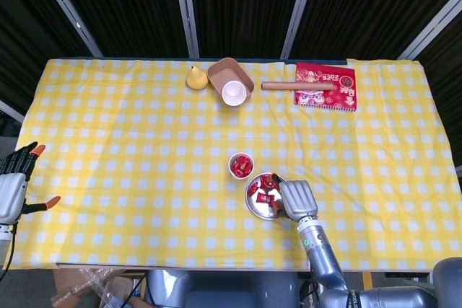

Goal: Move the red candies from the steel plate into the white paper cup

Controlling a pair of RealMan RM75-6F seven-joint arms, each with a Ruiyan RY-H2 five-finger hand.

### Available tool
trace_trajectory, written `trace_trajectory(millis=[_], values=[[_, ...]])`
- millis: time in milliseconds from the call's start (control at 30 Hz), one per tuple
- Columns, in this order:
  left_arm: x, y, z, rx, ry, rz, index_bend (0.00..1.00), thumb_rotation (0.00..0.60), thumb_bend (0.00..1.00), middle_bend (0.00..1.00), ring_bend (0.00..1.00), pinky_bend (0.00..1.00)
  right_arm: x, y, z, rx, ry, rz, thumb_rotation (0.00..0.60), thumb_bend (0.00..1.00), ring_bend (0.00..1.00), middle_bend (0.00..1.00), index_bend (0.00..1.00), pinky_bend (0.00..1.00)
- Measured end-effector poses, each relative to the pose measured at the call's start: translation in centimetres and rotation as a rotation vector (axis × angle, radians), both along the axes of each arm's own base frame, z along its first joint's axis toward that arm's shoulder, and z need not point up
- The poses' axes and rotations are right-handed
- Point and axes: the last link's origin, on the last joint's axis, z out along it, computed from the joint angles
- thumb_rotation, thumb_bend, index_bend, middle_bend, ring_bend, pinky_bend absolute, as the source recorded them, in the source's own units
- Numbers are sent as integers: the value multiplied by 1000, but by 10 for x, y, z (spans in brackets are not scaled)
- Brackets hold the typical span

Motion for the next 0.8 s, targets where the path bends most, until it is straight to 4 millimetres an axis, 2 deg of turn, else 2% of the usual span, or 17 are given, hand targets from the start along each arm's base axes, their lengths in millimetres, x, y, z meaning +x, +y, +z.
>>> trace_trajectory(millis=[333, 800], values=[[0, 0, 0, -3, 0, 3, 0, 600, 0, 0, 0, 0, -9, -6, -13, 14, 11, -31, 600, 446, 921, 855, 220, 947], [0, 1, 0, -2, -1, 5, 0, 600, 0, 0, 0, 0, -21, -8, -20, 19, 14, -65, 600, 446, 921, 855, 325, 946]])
